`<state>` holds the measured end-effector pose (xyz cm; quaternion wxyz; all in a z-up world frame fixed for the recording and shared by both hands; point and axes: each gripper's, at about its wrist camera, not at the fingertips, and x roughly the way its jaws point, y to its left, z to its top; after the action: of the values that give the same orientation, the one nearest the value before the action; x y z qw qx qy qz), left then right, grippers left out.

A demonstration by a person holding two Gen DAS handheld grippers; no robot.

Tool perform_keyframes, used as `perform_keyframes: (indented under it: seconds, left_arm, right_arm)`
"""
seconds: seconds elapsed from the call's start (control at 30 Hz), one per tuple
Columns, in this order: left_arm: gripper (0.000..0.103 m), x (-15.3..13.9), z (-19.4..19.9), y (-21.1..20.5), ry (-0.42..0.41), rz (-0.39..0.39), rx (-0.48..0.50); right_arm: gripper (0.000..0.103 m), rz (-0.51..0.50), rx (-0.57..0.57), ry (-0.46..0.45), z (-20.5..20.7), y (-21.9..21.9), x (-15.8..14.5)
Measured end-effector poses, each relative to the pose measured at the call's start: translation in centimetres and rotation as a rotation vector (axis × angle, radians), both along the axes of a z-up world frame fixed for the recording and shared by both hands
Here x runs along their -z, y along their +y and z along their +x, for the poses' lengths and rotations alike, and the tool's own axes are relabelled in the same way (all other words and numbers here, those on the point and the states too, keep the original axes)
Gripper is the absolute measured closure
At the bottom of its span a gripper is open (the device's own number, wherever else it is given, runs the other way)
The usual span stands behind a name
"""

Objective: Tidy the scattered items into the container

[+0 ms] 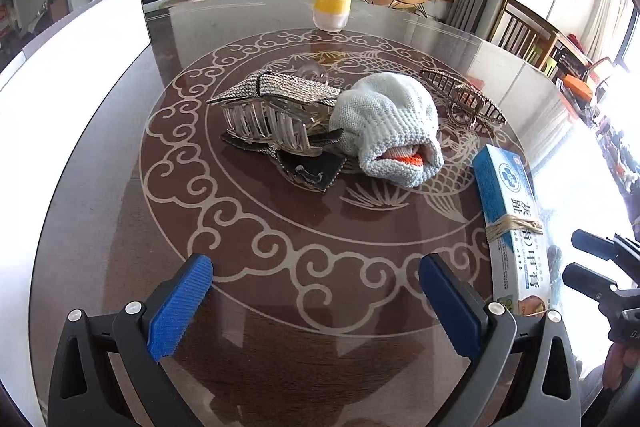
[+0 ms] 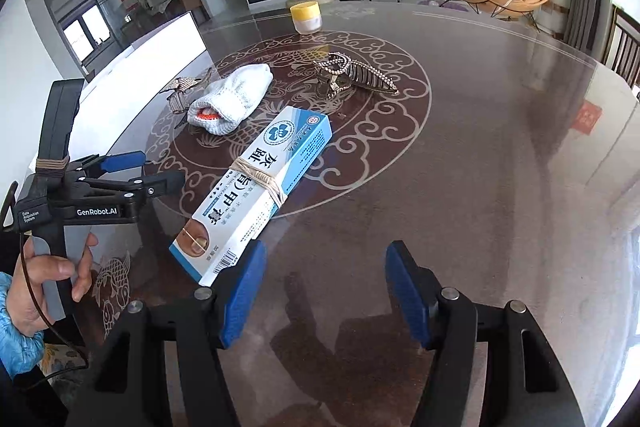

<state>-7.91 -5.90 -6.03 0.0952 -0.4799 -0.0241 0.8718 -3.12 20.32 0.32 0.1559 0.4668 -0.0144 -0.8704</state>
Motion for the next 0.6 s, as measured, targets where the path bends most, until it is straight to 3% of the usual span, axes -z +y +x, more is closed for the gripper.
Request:
perform_keyframes:
  seconds: [0.23, 0.3, 0.37, 0.47, 0.53, 0.6]
  left_arm:
    - [0.000, -2.5, -3.4, -4.8, -0.001, 0.262, -0.175]
    - [0.000, -3.7, -5.5, -5.4, -0.008, 0.298, -0.210]
    - [0.000, -4.1, -8.1, -5.1, -0.044, 0.266, -0.236]
    - [0.000, -2.6, -10.5, -4.3, -0.140, 0.197, -0.242]
    - [0.000, -1.4, -10.0, -4.5, -0.191, 0.159, -0.232]
    - [0.000, -1.3, -8.3, -5.7, -0.192, 0.164, -0.234]
  right_arm:
    - [0.039, -0.056, 0.061, -0.040, -1.0, 1.0, 0.9]
    - [0.038, -0.042, 0.061, -0.032, -1.0, 0.6, 1.0]
    - [0.037, -0.010, 0.052, -0.019, -0.9, -0.1, 1.1]
    - [0.037, 0.048, 0.033, 0.003, -0.8, -1.0, 1.3]
    - [0.037, 0.066, 0.028, 0.008, -0.7, -1.2, 1.3]
    - [0.037, 0.057, 0.032, 0.004, -0.8, -1.0, 1.3]
